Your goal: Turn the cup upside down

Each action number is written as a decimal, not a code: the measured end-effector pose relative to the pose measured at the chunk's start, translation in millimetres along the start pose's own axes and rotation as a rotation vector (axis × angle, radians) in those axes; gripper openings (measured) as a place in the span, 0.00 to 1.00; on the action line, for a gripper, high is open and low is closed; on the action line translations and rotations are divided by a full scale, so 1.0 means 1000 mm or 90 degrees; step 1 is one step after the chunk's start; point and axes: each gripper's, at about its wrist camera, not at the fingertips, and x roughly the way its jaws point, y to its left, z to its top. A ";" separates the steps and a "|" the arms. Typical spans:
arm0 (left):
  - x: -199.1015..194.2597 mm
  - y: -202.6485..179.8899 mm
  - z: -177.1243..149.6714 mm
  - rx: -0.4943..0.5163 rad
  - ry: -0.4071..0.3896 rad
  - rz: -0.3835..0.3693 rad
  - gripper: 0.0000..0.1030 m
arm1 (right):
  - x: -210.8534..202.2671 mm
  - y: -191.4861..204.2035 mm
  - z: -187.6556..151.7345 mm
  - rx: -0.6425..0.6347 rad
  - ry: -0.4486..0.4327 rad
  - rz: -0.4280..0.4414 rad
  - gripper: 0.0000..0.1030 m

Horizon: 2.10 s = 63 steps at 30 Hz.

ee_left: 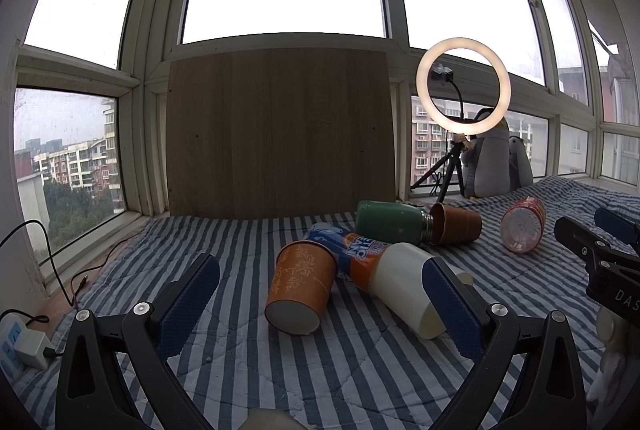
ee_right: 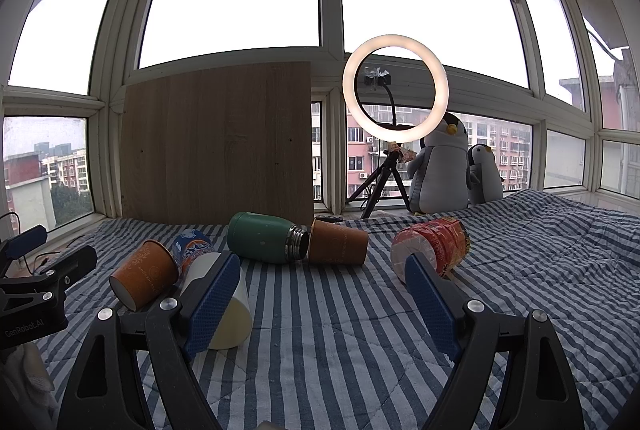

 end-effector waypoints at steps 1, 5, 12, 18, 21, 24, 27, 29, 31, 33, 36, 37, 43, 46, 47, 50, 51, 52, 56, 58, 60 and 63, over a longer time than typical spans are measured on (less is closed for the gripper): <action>0.000 0.000 0.000 0.000 0.000 0.000 1.00 | 0.000 0.000 0.000 0.000 0.000 0.000 0.79; 0.000 0.000 0.000 0.000 0.000 0.000 1.00 | 0.000 0.000 0.001 0.000 0.000 0.000 0.79; 0.000 0.000 0.000 0.000 0.000 0.000 1.00 | 0.000 0.000 0.001 0.000 0.002 0.000 0.79; 0.006 0.001 -0.002 -0.002 0.012 -0.003 1.00 | 0.003 -0.006 0.003 0.006 0.012 0.000 0.79; 0.010 0.002 -0.004 -0.003 0.027 -0.005 1.00 | 0.009 -0.006 0.003 0.009 0.029 0.006 0.86; 0.015 0.004 -0.004 -0.007 0.048 -0.006 1.00 | 0.015 -0.005 0.002 0.010 0.045 0.016 0.90; 0.021 0.008 -0.005 -0.016 0.068 -0.007 1.00 | 0.018 -0.006 0.001 0.017 0.054 0.022 0.91; 0.024 0.011 -0.005 -0.022 0.078 -0.005 1.00 | 0.021 -0.008 0.000 0.023 0.065 0.032 0.91; 0.025 0.012 -0.006 -0.027 0.085 -0.003 1.00 | 0.026 -0.010 -0.001 0.030 0.079 0.043 0.91; 0.027 0.013 -0.006 -0.030 0.088 -0.002 1.00 | 0.028 -0.010 -0.002 0.034 0.086 0.049 0.91; 0.026 0.013 -0.005 -0.028 0.085 0.000 1.00 | 0.030 -0.010 -0.003 0.034 0.094 0.052 0.91; 0.025 0.012 -0.005 -0.027 0.083 0.000 1.00 | 0.030 -0.009 -0.003 0.034 0.097 0.053 0.91; 0.023 0.012 -0.004 -0.026 0.083 -0.003 1.00 | 0.032 -0.008 -0.003 0.032 0.108 0.051 0.91; 0.024 0.012 -0.004 -0.026 0.087 -0.006 1.00 | 0.034 -0.009 -0.003 0.036 0.122 0.054 0.91; 0.024 0.012 -0.003 -0.026 0.088 -0.007 1.00 | 0.036 -0.010 -0.003 0.039 0.128 0.056 0.91; 0.025 0.013 -0.001 -0.027 0.092 -0.008 1.00 | 0.041 -0.011 -0.002 0.043 0.151 0.065 0.91; 0.025 0.015 -0.001 -0.030 0.094 -0.010 1.00 | 0.044 -0.012 -0.001 0.043 0.161 0.071 0.91; 0.025 0.016 0.000 -0.033 0.096 -0.010 1.00 | 0.046 -0.012 0.000 0.045 0.173 0.077 0.91; 0.027 0.025 0.005 -0.042 0.103 -0.009 1.00 | 0.058 -0.016 0.008 0.047 0.215 0.100 0.91; 0.030 0.027 0.009 -0.034 0.108 -0.012 1.00 | 0.063 -0.021 0.015 0.060 0.224 0.105 0.91; 0.036 0.028 0.014 -0.024 0.120 -0.017 1.00 | 0.068 -0.027 0.022 0.075 0.226 0.108 0.91; 0.044 0.031 0.027 -0.027 0.130 -0.026 1.00 | 0.074 -0.036 0.030 0.092 0.227 0.111 0.91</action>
